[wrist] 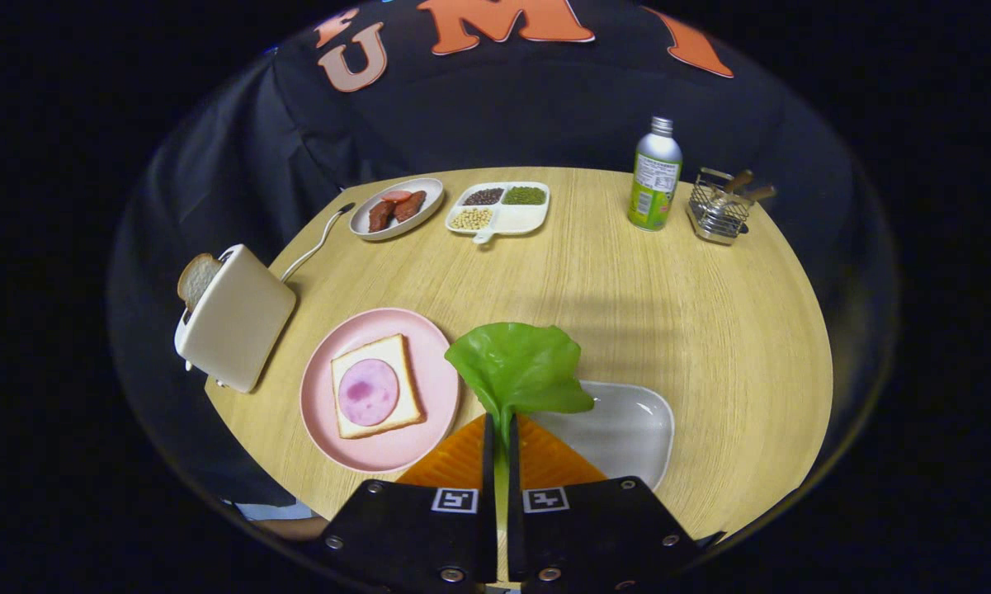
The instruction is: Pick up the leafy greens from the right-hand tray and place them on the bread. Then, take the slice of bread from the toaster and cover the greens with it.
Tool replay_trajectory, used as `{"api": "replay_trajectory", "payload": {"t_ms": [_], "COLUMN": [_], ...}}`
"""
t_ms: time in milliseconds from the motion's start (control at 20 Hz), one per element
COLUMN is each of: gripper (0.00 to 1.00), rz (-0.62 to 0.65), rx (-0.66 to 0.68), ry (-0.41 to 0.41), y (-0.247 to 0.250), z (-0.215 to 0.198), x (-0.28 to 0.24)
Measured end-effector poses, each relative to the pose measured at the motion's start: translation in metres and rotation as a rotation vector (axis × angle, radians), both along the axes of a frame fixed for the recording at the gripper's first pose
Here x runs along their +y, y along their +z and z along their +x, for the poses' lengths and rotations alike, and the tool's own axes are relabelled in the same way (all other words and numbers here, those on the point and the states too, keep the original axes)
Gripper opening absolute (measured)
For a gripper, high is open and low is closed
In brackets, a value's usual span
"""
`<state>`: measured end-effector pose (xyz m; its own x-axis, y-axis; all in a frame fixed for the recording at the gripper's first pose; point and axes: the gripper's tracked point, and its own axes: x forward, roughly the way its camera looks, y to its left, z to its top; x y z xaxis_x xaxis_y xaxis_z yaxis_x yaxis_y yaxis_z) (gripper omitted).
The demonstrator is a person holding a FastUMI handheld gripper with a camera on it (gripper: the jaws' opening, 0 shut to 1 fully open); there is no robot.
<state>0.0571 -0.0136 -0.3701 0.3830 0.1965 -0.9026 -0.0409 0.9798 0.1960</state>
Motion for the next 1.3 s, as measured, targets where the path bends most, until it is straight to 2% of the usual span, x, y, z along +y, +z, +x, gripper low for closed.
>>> {"api": "replay_trajectory", "payload": {"t_ms": [300, 600, 850, 1300], "gripper": [0.05, 0.05, 0.05, 0.09], "rz": [0.055, 0.090, 0.121, 0.125], "rx": [-0.034, -0.019, 0.013, 0.047], "ry": [0.087, 0.151, 0.170, 0.188], "y": [0.018, 0.010, -0.005, -0.032], "z": [0.015, 0.025, 0.031, 0.039], "x": [0.054, 0.097, 0.126, 0.145]}}
